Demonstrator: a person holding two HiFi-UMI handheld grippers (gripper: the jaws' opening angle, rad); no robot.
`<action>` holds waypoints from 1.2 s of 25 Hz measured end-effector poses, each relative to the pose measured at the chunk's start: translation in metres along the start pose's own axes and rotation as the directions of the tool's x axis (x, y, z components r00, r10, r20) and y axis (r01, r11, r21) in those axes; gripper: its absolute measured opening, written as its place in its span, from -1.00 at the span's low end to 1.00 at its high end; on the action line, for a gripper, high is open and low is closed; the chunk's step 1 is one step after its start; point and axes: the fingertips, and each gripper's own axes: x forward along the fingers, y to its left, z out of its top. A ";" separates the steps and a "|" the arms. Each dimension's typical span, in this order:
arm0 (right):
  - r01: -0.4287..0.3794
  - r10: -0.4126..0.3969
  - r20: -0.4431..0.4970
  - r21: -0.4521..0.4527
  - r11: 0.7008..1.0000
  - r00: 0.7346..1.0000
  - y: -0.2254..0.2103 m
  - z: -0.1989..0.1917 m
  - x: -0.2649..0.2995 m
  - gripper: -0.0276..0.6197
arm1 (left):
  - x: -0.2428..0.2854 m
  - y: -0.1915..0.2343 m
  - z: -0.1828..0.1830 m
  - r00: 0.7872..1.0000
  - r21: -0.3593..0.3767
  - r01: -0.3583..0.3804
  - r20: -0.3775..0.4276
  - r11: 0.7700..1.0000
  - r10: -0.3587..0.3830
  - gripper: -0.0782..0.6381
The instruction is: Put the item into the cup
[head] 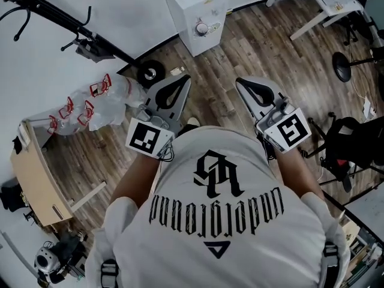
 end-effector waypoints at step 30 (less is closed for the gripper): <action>-0.083 0.081 0.036 0.051 0.995 0.996 0.044 -0.053 -0.230 -0.90 | -0.008 -0.240 0.008 0.989 0.009 -0.139 -0.045 0.990 0.139 -0.76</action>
